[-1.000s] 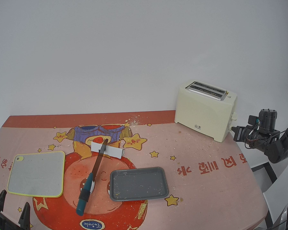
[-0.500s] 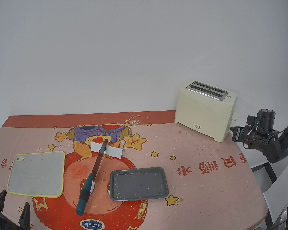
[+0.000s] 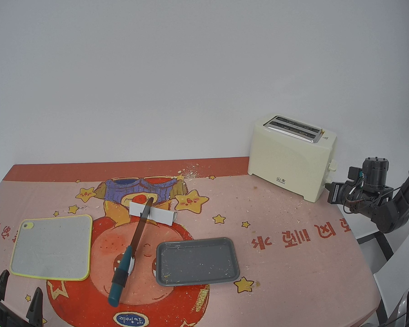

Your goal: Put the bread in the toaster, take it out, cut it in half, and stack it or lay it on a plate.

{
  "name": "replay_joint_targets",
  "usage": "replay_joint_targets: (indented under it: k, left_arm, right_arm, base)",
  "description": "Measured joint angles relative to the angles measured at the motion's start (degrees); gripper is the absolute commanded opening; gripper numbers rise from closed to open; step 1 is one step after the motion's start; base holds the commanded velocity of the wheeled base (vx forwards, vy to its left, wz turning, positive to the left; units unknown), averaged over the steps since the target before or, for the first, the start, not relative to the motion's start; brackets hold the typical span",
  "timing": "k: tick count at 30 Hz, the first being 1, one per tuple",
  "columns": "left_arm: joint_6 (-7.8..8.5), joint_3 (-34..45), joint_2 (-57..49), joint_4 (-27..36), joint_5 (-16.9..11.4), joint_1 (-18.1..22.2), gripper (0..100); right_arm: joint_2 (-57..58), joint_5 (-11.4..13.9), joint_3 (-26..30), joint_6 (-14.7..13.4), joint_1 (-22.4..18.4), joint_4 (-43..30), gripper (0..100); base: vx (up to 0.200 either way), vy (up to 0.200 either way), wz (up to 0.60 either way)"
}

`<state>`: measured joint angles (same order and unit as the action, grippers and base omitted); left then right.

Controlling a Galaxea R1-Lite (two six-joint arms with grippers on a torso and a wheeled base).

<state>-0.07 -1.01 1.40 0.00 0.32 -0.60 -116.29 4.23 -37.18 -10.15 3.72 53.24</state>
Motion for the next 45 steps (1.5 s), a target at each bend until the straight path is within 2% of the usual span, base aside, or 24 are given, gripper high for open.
replay_joint_targets:
  k: [45]
  left_arm:
    - [0.0,0.0,0.0,0.0,0.0,0.0,100]
  right_arm:
    - [-1.0,-0.05,0.33,0.15,-0.04,0.0,0]
  base:
    - [0.0,0.0,0.0]
